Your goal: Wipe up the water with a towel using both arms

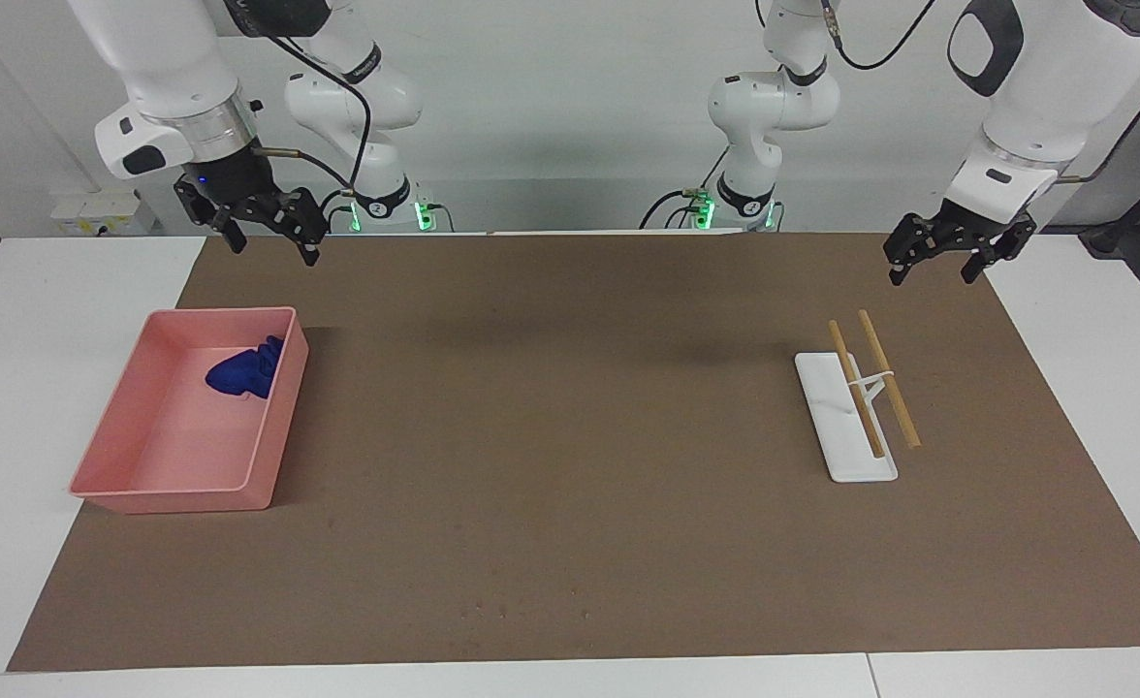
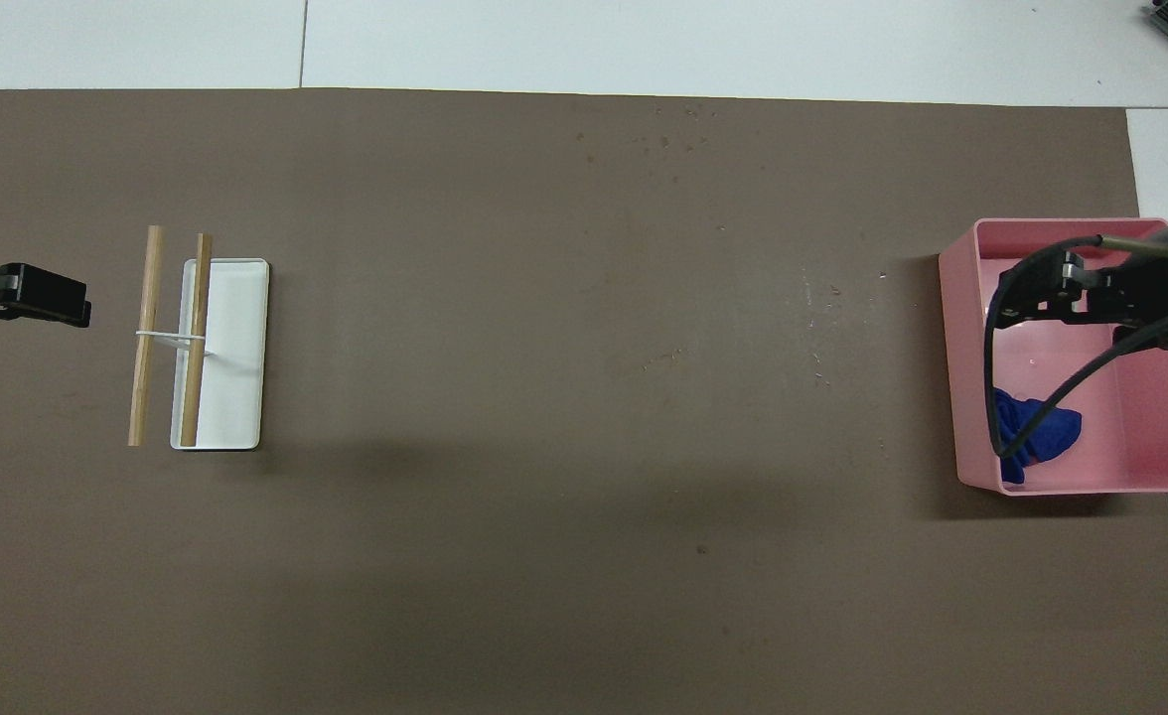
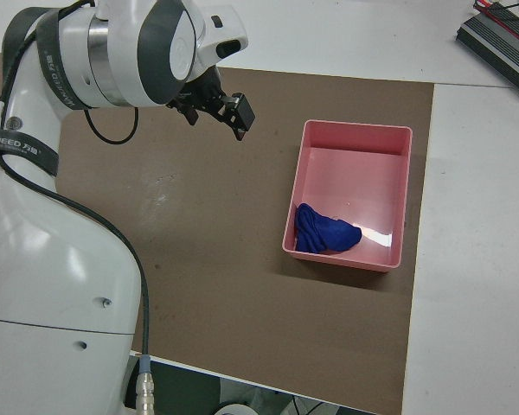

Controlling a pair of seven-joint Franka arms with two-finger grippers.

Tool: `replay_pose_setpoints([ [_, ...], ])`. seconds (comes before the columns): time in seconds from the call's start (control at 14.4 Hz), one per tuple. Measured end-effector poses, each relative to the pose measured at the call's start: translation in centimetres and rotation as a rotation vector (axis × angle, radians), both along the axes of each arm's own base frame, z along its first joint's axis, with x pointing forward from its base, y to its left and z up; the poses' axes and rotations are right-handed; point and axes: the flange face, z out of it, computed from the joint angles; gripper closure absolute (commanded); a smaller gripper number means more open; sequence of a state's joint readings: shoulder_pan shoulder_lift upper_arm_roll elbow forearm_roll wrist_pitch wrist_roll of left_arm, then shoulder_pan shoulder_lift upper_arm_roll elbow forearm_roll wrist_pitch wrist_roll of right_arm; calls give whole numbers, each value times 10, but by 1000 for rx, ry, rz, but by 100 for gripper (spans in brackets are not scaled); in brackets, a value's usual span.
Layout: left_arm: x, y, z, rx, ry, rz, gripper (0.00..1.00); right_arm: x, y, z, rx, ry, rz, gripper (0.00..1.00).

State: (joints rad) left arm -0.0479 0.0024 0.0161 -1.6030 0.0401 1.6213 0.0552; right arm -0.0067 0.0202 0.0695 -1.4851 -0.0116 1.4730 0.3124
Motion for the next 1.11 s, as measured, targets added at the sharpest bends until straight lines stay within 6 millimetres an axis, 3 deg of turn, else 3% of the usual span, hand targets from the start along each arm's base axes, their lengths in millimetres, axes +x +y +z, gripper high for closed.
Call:
replay_pose_setpoints([
  [1.11, -6, -3, 10, -1, -13, -5, 0, -2, -1, -10, 5, 40, 142, 0],
])
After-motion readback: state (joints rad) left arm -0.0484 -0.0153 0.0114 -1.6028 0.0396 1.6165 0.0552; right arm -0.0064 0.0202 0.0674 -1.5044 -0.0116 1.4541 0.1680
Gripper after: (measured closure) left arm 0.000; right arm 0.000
